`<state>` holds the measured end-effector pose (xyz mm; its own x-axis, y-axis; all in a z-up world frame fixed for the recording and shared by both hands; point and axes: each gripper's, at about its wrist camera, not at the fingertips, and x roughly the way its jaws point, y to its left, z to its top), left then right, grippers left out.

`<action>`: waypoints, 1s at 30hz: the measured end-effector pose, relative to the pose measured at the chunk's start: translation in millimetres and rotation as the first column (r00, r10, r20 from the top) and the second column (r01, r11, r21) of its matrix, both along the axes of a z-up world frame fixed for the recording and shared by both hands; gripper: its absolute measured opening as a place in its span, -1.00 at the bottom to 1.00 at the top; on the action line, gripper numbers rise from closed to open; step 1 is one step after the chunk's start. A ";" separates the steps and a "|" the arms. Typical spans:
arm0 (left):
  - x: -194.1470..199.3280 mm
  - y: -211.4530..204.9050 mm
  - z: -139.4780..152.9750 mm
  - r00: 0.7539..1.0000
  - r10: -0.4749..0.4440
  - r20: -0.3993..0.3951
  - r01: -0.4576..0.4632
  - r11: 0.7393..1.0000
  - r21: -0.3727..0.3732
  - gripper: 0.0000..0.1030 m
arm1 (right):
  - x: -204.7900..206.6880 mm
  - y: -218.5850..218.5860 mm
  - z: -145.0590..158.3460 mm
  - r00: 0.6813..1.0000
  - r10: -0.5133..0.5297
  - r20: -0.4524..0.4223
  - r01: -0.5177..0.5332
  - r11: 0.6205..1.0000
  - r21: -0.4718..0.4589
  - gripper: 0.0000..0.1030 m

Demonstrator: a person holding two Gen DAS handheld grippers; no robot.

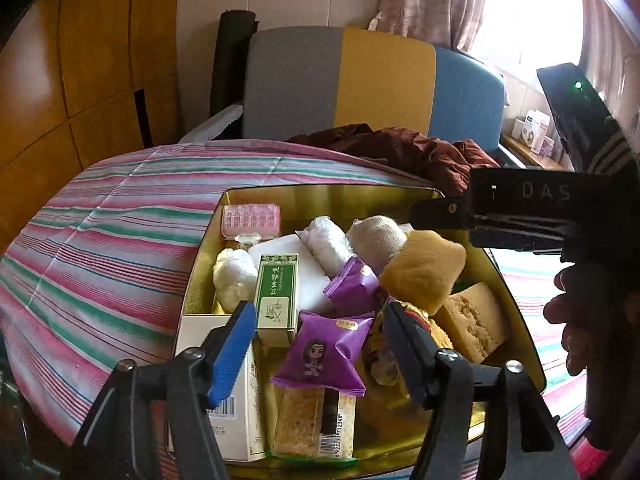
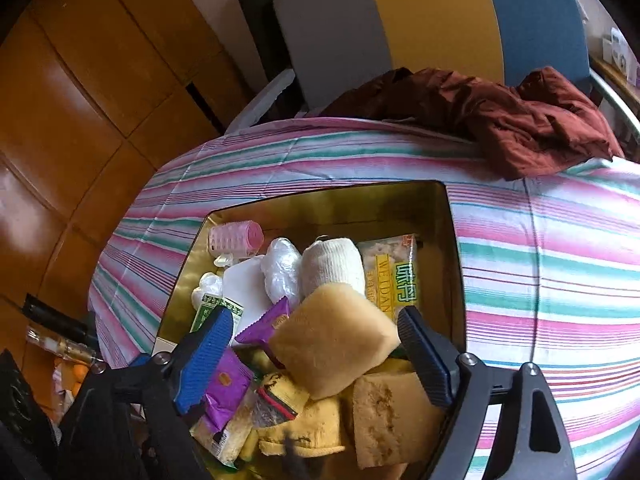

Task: Organize objects
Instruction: 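Carry the purple packet and yellow sponge into the gold tray and open both grippers, then withdraw both grippers from the tray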

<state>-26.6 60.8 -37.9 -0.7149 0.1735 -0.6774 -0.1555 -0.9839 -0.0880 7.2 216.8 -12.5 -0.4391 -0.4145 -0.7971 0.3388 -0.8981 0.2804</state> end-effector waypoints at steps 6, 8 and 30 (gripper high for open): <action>9.8 -7.8 11.6 0.999 0.019 -0.033 -0.019 1.000 0.016 0.59 | 21.5 16.0 11.0 0.995 -0.062 -0.073 0.065 0.998 0.027 0.67; 14.5 -11.9 15.7 0.998 0.035 -0.043 -0.034 0.999 0.022 0.68 | 29.4 21.8 13.8 0.993 -0.080 -0.091 0.084 0.996 0.032 0.67; 66.5 -26.1 38.5 0.982 0.159 -0.103 -0.163 0.986 -0.031 0.99 | 119.5 4.5 -0.1 0.971 -0.018 -0.240 0.069 0.976 0.207 0.67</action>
